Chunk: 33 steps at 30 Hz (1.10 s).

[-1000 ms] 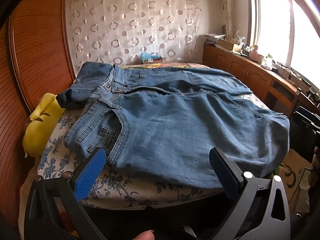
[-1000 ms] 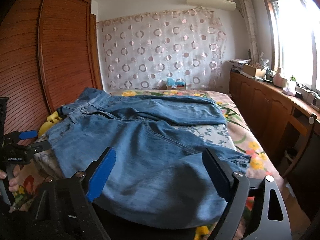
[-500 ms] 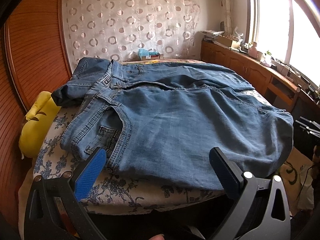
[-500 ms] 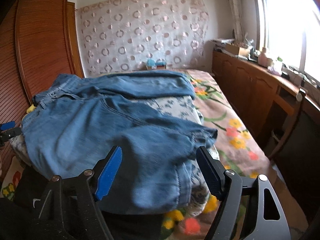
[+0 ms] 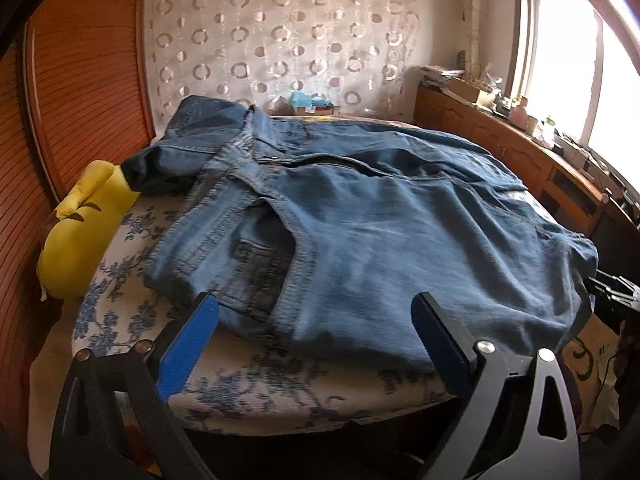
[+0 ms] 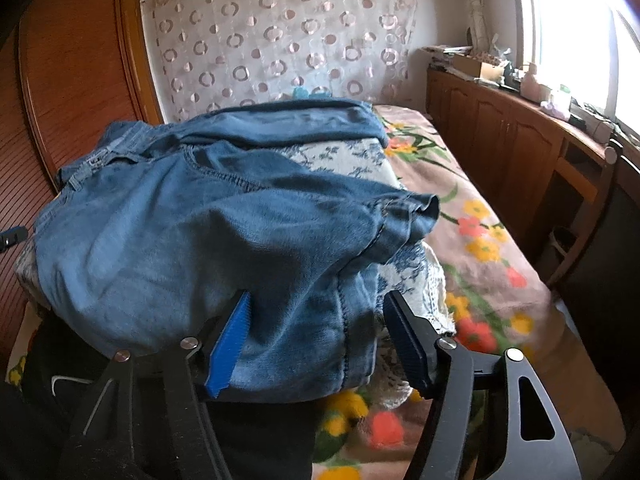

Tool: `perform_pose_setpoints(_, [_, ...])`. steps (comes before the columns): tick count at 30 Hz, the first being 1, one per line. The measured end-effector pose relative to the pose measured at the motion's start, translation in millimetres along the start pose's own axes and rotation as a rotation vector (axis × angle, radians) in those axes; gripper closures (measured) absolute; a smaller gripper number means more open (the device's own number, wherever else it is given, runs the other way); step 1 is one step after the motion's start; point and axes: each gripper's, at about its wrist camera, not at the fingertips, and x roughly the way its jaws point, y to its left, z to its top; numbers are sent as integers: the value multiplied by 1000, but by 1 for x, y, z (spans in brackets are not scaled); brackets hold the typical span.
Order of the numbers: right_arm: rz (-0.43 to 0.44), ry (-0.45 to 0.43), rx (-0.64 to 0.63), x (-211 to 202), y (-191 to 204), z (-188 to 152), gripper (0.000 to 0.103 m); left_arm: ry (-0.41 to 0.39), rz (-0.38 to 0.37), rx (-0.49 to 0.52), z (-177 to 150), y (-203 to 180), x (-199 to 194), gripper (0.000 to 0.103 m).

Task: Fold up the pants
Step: 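Grasp the jeans leg hem with the right tool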

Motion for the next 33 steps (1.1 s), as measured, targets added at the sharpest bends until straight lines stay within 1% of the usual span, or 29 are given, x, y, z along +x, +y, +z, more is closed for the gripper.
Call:
perform_pose_setpoints(1, [-3, -1, -6, 0, 0, 1, 37, -1, 4, -5, 0, 4, 0, 12])
perform_pose_setpoints(2, [-6, -1, -8, -2, 1, 1, 42, -1, 10, -11, 1, 8, -1, 13])
perform_pose_setpoints(3, [-15, -5, -11, -3, 2, 0, 46, -4, 16, -21, 1, 14, -2, 17])
perform_pose_setpoints(4, [-26, -6, -18, -4, 2, 0, 48, -6, 22, -28, 2, 17, -3, 20])
perform_pose_setpoints(7, [-44, -14, -29, -9, 6, -2, 61, -13, 39, -60, 1, 30, -4, 24])
perform_pose_setpoints(8, [-48, -17, -31, -11, 5, -3, 67, -10, 39, -68, 1, 33, -3, 28])
perform_pose_setpoints(11, [-34, -21, -36, -10, 2, -7, 75, 8, 51, -89, 0, 43, 4, 38])
perform_pose_setpoints(15, [-24, -36, -61, -12, 5, -5, 89, 11, 78, -128, 3, 58, 12, 40])
perform_pose_setpoints(18, [-20, -70, -67, -18, 5, 2, 92, 11, 103, -148, 7, 66, 15, 40])
perform_pose_setpoints(19, [-20, -84, -68, -12, 2, 8, 92, 12, 109, -149, 8, 69, 17, 41])
perform_pose_setpoints(21, [-22, -113, -70, -16, 2, 12, 94, 15, 131, -156, 9, 74, 20, 43])
perform_pose_setpoints(23, [-26, -149, -72, -25, 4, 19, 99, 18, 145, -165, 10, 79, 24, 44])
perform_pose_setpoints(25, [-32, -194, -67, -34, 5, 24, 99, 25, 165, -176, 10, 83, 27, 44])
perform_pose_setpoints(27, [-33, -230, -79, -42, 10, 24, 100, 32, 166, -181, 9, 86, 29, 44])
perform_pose_setpoints(33, [-22, -255, -108, -33, 18, 29, 100, 78, 168, -164, 2, 81, 41, 44])
